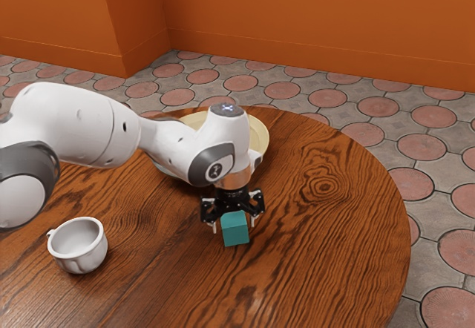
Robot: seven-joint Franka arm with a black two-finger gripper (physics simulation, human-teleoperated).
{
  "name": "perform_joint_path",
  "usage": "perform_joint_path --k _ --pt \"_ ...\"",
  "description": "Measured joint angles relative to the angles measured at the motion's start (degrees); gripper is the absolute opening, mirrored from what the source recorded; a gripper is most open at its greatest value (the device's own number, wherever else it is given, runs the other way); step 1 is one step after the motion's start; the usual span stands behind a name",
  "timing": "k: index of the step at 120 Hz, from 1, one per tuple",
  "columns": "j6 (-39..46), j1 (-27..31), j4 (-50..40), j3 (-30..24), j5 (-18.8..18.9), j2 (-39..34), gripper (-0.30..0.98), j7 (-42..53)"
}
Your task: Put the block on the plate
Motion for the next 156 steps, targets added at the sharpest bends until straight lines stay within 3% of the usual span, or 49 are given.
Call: perform_joint_path --k 35,74,96,112,137,156 --pt "0.73 -0.04 0.0 0.0 0.04 -0.25 0.45 -1.5" --pt "0.12 0.0 0.0 0.09 0.72 -3.76 0.36 -2.82" --pt "-2.96 1.06 5.74 2.42 7.22 -7.47 0.37 -3.27" --pt "-4.41 6.93 13.39 2.86 9.75 -3.78 0.38 -1.55" --pt "-4.96 16.8 30.95 -2.5 9.84 11.19 0.41 4.14" --pt "-5.06 19.11 35.74 -4.71 9.29 14.98 0.51 8.2"
